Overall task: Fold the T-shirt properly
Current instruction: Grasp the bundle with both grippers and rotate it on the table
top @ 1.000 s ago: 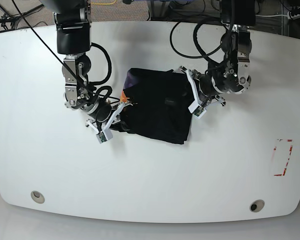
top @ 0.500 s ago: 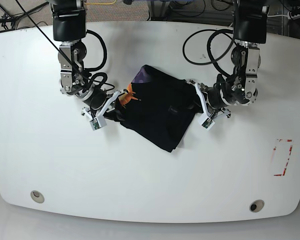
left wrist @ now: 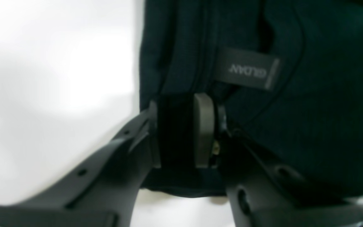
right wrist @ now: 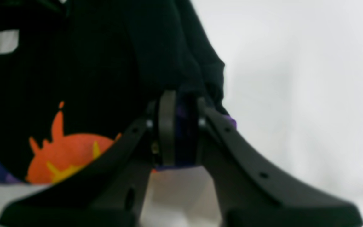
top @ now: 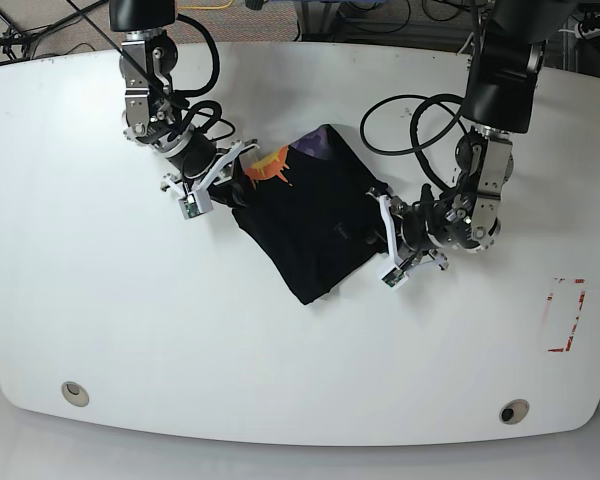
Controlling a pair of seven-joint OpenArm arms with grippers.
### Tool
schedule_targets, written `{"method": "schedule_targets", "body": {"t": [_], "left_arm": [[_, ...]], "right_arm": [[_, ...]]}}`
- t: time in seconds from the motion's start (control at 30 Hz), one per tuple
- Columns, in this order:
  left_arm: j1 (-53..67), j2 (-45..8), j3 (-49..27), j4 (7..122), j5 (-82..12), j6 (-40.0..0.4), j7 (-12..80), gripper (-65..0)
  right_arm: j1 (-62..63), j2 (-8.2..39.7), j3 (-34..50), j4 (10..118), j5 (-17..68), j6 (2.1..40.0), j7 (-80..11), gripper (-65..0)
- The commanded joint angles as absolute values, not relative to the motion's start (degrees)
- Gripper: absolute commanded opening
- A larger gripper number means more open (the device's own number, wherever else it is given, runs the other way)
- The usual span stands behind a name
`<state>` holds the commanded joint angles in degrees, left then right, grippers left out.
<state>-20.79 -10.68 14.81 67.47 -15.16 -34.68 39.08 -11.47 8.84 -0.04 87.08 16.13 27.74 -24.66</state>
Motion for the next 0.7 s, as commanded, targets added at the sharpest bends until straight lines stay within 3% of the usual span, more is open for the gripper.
{"method": "schedule_targets", "body": {"t": [0.37,0.7], "left_arm": [[-25.45,-10.51,15.34,68.79,-15.25,-34.68,38.99,-52.5],[-25.89,-10.51,15.25,78.29,-15.25,-34.59,39.25,-52.5]], "right_arm": [[-13.93,3.47,-0.22,89.45,16.13,27.65,-24.84,-57.1],[-13.58,2.15,-3.82,92.62,16.04,27.56,-29.14,-57.1]]}}
